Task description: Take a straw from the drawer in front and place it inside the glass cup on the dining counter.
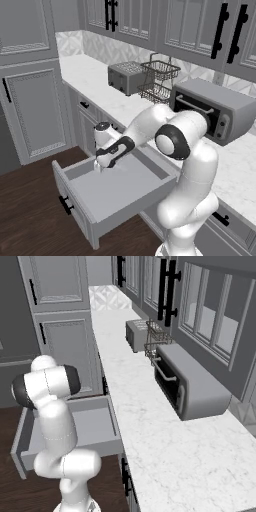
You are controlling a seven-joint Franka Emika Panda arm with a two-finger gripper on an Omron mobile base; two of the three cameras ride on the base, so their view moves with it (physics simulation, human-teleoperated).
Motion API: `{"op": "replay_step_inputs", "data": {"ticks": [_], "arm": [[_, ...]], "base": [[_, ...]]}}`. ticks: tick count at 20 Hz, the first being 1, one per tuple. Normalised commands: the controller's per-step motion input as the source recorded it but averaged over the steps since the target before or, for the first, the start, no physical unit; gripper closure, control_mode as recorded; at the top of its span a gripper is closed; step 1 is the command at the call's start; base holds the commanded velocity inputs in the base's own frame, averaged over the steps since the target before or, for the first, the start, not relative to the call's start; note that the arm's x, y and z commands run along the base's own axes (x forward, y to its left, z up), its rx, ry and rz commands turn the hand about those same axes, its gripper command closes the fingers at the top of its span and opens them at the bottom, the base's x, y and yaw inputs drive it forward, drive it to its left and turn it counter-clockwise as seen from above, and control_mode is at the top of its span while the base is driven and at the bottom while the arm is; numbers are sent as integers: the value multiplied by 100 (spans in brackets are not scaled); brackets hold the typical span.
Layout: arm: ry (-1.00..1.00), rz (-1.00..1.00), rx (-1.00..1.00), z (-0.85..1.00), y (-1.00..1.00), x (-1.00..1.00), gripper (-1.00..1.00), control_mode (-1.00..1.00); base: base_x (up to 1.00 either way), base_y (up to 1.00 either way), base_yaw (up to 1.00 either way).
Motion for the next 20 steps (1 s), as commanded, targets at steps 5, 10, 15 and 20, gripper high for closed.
{"op": "replay_step_inputs", "data": {"ticks": [5, 10, 15, 20], "arm": [[0, -51, 2, 100, -1, 0, 100, -100], [0, -38, 10, 100, -35, -18, 100, -100], [0, -32, 14, 100, -50, -25, 100, -100], [0, -33, 7, 96, -59, -21, 100, -100]], "base": [[0, 0, 0], [0, 0, 0], [0, 0, 0], [0, 0, 0]]}}
